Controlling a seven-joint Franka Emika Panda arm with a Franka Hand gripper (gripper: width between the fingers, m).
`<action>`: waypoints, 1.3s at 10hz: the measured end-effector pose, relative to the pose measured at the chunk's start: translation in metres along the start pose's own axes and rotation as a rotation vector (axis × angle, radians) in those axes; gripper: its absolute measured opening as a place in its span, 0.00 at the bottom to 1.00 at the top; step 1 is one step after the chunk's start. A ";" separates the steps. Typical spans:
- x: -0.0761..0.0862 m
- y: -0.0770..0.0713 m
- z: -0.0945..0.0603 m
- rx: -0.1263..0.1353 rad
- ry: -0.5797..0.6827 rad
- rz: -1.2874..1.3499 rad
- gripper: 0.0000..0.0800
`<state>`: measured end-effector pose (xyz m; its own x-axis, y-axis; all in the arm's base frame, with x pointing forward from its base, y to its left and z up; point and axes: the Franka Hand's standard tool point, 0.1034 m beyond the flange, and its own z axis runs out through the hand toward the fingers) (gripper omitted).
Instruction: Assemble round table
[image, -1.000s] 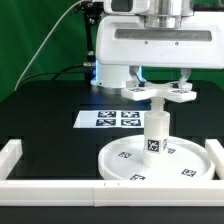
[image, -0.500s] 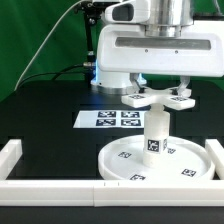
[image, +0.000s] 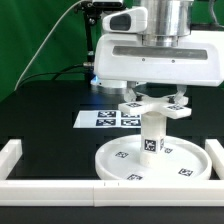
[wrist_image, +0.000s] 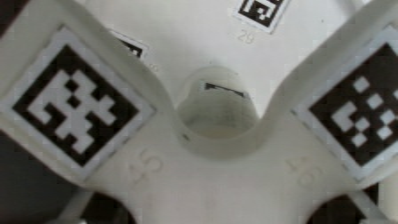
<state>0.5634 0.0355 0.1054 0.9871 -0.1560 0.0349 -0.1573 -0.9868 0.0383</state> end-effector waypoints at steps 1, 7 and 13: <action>0.000 0.000 0.000 0.000 0.000 0.000 0.56; 0.000 0.000 0.001 0.011 0.001 0.349 0.56; -0.001 -0.004 0.001 0.084 -0.041 1.011 0.56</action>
Offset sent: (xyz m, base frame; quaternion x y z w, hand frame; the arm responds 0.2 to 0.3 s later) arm 0.0000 0.0000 0.0000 0.0000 0.0000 0.0000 1.0000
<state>0.5632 0.0400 0.1039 0.3928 -0.9193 -0.0227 -0.9184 -0.3909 -0.0608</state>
